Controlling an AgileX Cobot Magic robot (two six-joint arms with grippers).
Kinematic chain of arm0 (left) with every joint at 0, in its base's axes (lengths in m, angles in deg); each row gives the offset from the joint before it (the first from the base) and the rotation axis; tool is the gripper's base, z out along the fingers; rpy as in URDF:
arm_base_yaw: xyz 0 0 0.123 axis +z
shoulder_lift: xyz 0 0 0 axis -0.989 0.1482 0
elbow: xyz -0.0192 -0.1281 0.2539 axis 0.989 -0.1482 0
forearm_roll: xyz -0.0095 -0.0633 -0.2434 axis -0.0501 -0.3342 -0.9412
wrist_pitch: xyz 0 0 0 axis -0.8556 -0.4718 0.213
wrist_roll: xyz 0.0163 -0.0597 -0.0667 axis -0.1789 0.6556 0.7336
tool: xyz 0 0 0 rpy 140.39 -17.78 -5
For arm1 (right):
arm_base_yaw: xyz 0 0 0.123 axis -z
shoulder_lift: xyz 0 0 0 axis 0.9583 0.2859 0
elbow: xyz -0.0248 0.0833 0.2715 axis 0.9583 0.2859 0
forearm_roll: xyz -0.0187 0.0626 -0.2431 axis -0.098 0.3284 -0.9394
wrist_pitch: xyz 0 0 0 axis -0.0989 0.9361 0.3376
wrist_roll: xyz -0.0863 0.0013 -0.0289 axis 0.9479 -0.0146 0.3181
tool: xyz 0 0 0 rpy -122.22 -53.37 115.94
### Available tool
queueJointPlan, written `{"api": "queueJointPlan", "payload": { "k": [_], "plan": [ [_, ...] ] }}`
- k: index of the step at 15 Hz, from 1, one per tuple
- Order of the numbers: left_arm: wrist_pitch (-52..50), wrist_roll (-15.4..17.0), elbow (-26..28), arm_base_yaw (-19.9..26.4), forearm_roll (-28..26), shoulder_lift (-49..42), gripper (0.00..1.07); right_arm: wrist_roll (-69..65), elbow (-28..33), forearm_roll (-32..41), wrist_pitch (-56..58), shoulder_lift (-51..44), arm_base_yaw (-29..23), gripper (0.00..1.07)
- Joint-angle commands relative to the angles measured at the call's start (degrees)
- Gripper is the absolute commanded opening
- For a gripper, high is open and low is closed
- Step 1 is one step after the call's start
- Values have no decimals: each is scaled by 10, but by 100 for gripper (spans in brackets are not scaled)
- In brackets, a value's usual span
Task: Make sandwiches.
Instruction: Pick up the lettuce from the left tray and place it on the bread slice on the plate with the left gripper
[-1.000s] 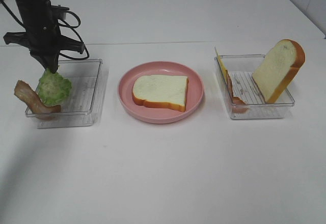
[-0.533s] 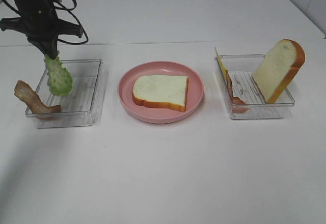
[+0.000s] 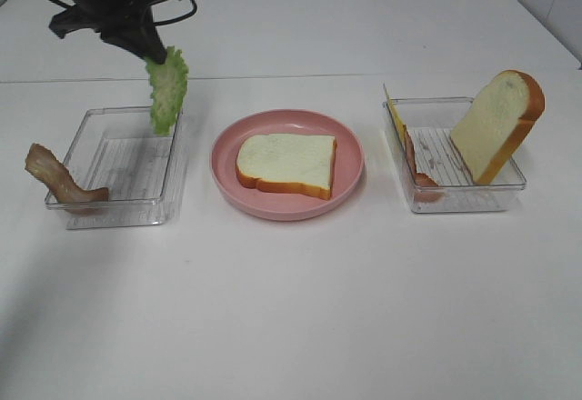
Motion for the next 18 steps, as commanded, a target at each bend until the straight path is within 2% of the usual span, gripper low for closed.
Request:
{"api": "queueJointPlan", "payload": {
  "k": [1, 2, 4, 6, 8, 9, 11, 15, 18],
  "plan": [
    [-36, -44, -1, -7, -100, -2, 0, 3, 1, 1, -5, -7, 2, 77],
    [-49, -66, -1, -18, -148, 2, 0, 3, 1, 1, -5, -7, 2, 77],
    [-65, -100, -2, -45, -207, 18, 0, 3, 1, 1, -5, -7, 2, 77],
    [-78, -120, -2, -80, -249, 41, 0, 3, 1, 2, -5, -7, 2, 77],
    [-96, -124, -2, -109, -268, 61, 0, 3, 1, 2, -5, -7, 2, 77],
    [-109, -123, -2, -134, -268, 79, 0, 3, 1, 2, -5, -7, 2, 77],
    [-107, -123, -2, -137, -240, 91, 0, 3, 1, 1, -5, -7, 2, 77],
    [-106, -104, -2, -132, -120, 92, 0, 3, 1, 1, -5, -7, 2, 77],
    [-106, -94, -2, -132, -105, 95, 0, 3, 1, 1, -5, -7, 2, 77]
  ]
}}
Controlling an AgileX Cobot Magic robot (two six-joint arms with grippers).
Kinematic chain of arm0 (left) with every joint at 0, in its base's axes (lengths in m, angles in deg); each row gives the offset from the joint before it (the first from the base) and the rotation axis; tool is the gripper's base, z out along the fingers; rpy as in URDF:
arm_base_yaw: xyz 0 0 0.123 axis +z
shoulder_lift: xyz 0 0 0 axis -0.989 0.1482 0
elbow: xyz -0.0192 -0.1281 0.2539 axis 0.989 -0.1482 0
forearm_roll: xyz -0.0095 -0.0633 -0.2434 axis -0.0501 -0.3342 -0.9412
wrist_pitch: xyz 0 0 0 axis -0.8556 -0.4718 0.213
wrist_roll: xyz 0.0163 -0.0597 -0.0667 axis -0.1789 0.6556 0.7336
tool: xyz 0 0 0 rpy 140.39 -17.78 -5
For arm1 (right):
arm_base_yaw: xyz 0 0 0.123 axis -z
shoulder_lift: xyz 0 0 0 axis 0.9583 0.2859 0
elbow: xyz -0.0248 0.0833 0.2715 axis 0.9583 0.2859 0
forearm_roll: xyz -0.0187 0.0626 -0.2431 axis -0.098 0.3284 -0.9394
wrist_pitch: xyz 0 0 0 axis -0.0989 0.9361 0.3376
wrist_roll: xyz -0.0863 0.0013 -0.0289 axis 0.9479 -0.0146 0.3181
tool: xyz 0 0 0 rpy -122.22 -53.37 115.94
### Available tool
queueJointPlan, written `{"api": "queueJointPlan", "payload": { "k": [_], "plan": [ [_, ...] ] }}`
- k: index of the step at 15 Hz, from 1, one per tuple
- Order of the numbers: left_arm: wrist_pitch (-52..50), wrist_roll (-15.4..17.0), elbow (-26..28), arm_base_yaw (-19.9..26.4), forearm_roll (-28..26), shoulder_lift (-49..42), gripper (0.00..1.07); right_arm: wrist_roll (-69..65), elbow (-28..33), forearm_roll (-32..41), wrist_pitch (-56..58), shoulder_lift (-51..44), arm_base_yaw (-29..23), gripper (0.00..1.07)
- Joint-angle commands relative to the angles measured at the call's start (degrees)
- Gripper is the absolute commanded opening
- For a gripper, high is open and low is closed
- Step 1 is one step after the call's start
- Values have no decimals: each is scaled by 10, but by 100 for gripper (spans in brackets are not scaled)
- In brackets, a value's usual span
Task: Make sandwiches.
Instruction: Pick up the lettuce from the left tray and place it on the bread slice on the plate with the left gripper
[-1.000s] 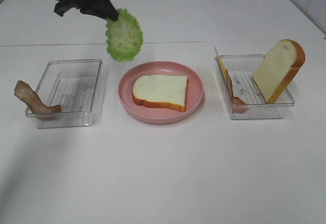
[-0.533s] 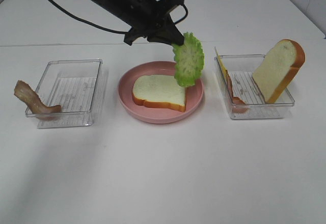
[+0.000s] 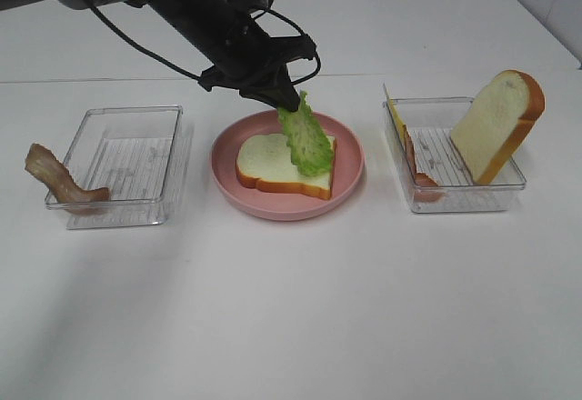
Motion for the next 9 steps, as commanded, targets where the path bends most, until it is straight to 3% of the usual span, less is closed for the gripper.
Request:
{"api": "queueJointPlan", "payload": {
  "k": [1, 2, 4, 6, 7, 8, 9],
  "plan": [
    [-3, 28, -1, 0, 8, 10, 0, 3, 1, 1, -5, -7, 2, 77],
    [-3, 44, -1, 0, 23, 13, 0, 3, 1, 1, -5, -7, 2, 77],
    [-5, 48, -1, 0, 70, 14, 14, 3, 1, 1, -5, -7, 2, 77],
    [-5, 48, -1, 0, 100, 14, 44, 3, 1, 1, -5, -7, 2, 77],
    [-5, 48, -1, 0, 116, 11, 67, 3, 1, 1, -5, -7, 2, 77],
    [-4, 48, -1, 0, 126, 9, 80, 3, 1, 1, -5, -7, 2, 77],
    [-2, 48, -1, 0, 129, 6, 84, 3, 1, 1, -5, -7, 2, 77]
  ]
}}
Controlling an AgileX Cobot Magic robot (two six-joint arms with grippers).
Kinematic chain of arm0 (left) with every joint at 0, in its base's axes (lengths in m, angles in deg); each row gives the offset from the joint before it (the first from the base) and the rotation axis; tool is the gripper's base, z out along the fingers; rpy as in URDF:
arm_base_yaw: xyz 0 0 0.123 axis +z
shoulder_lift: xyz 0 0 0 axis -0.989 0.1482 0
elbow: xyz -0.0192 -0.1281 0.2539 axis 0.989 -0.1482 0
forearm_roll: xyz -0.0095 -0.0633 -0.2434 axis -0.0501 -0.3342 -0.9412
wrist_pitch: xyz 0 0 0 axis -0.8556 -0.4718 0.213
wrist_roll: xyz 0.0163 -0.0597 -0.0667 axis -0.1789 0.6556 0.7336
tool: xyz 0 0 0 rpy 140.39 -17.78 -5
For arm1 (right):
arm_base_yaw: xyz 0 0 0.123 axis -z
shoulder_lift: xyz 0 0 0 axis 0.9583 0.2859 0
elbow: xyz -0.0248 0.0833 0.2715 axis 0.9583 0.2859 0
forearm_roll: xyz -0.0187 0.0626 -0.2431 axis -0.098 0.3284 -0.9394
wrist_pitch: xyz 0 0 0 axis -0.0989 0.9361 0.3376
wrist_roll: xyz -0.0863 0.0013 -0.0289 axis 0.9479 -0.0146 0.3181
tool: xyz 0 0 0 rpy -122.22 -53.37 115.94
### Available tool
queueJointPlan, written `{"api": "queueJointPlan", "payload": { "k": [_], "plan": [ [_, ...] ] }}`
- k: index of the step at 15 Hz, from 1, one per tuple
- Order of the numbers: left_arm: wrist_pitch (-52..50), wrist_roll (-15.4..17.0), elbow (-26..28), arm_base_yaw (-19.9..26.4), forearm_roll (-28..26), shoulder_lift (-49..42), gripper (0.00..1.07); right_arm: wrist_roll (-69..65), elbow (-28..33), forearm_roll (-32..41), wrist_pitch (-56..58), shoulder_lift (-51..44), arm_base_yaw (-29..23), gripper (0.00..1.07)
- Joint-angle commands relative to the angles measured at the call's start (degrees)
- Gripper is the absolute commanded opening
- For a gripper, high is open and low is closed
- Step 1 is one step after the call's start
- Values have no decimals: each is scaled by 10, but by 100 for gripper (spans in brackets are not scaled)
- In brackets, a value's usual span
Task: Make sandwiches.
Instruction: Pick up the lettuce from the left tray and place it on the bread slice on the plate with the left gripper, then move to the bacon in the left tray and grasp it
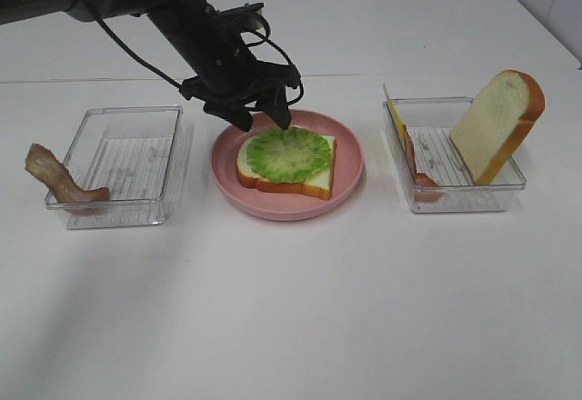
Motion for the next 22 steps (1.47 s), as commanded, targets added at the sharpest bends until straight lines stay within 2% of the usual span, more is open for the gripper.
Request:
{"api": "queueJointPlan", "payload": {
  "k": [1, 2, 4, 9, 11, 14, 16, 18, 19, 22],
  "plan": [
    [3, 2, -1, 0, 36, -20, 85, 3, 1, 1, -5, -7, 2, 77],
    [13, 3, -1, 0, 54, -33, 85, 3, 1, 1, -5, -7, 2, 77],
    [42, 26, 0, 0, 111, -60, 85, 3, 1, 1, -5, -7, 2, 77],
    [178, 126, 0, 0, 276, -128, 85, 3, 1, 2, -5, -7, 2, 77],
    [202, 150, -2, 0, 322, -147, 85, 3, 1, 2, -5, -7, 2, 77],
    [202, 151, -2, 4, 325, -168, 85, 3, 1, 2, -5, -7, 2, 77],
    [202, 158, -37, 26, 307, -197, 85, 3, 1, 2, -5, -7, 2, 77],
    [202, 163, -100, 57, 282, -232, 85, 3, 1, 2, -5, -7, 2, 77],
    [202, 164, -170, 91, 271, -268, 85, 3, 1, 2, -5, -7, 2, 77],
    [202, 173, -273, 127, 270, -305, 85, 3, 1, 2, -5, -7, 2, 77]
  ]
}}
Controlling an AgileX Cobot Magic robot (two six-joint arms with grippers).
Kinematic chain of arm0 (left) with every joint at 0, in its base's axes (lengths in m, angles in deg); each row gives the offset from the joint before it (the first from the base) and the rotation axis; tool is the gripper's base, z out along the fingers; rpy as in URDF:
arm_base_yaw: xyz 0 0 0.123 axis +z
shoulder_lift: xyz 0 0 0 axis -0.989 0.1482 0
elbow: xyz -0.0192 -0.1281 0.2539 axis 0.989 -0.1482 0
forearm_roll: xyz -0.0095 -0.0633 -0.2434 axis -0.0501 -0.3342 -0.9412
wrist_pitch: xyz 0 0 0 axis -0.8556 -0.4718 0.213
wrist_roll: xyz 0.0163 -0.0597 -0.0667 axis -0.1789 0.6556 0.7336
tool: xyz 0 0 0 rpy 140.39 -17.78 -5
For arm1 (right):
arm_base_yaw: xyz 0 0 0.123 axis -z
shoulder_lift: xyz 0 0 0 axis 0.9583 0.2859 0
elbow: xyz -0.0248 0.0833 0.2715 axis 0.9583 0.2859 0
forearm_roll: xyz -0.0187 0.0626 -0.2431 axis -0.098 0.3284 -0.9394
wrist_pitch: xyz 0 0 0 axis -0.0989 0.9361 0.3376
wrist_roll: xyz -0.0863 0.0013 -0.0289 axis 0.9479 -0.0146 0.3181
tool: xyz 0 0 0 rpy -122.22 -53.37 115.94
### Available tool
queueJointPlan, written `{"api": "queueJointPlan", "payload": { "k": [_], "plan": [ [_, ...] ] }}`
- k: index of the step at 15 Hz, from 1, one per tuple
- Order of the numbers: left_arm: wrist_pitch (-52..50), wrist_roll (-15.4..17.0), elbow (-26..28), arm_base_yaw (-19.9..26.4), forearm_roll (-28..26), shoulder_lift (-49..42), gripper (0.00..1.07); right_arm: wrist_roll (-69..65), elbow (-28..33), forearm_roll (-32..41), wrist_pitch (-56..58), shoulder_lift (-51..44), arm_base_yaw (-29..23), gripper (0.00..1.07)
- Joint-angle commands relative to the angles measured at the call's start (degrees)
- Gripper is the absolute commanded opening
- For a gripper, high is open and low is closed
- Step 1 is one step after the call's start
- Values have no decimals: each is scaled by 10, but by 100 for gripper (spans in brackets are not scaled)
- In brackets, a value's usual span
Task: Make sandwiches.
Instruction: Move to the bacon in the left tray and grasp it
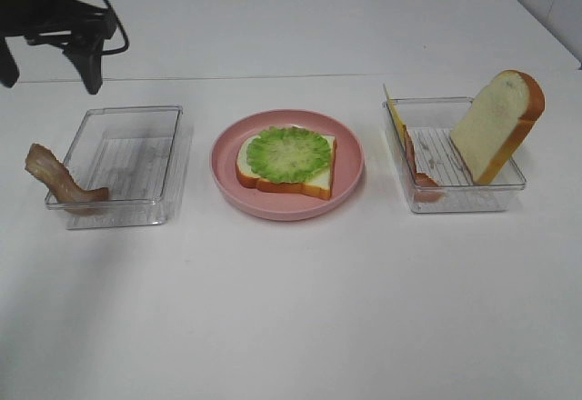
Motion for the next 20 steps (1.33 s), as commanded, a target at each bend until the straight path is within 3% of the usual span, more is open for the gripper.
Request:
{"api": "queueJointPlan", "payload": {
  "k": [1, 6, 15, 20],
  "plan": [
    [44, 15, -50, 16, -5, -18, 85, 3, 1, 2, -5, -7, 2, 77],
    [-11, 29, -127, 19, 2, -11, 84, 3, 1, 1, -5, -7, 2, 77],
    [-113, 37, -127, 19, 14, 71, 73, 3, 1, 2, -5, -7, 2, 77],
    [-128, 37, -127, 19, 14, 70, 47, 3, 1, 1, -5, -7, 2, 77]
  ]
}}
